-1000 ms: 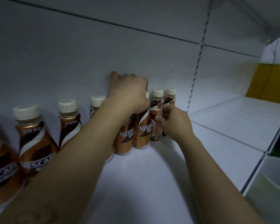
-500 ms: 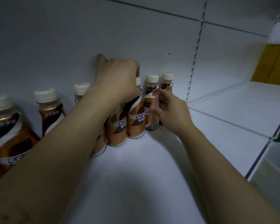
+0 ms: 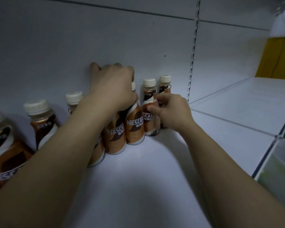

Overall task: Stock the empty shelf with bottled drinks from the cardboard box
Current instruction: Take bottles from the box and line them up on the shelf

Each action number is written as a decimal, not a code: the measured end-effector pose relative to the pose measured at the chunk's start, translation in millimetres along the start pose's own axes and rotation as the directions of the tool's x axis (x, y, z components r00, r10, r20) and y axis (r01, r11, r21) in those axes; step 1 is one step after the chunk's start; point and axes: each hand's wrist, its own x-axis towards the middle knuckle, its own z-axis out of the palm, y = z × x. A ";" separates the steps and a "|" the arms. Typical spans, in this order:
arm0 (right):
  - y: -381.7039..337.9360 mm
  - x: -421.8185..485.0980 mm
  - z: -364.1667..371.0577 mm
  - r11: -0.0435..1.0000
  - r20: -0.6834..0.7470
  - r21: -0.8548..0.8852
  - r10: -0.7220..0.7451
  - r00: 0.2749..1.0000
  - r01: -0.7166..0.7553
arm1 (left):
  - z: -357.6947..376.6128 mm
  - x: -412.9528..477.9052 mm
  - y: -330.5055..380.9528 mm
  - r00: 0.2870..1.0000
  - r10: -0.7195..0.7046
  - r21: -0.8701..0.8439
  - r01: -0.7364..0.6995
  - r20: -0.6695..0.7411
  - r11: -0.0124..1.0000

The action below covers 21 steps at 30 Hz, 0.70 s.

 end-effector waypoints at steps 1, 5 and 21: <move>1.3 -0.2 -0.9 0.999 0.014 0.049 0.006 1.000 -0.006 | -0.6 0.7 0.8 1.000 -0.001 0.000 0.001 -0.002 1.000; 5.0 -1.2 1.4 0.994 0.005 0.110 0.006 1.000 -0.007 | -2.8 10.6 13.2 0.996 0.048 -0.064 -0.053 -0.074 0.997; 23.8 10.8 -4.8 0.997 -0.305 -0.020 0.065 0.950 -0.075 | 17.9 37.2 33.5 0.997 0.082 -0.297 -0.078 0.002 0.952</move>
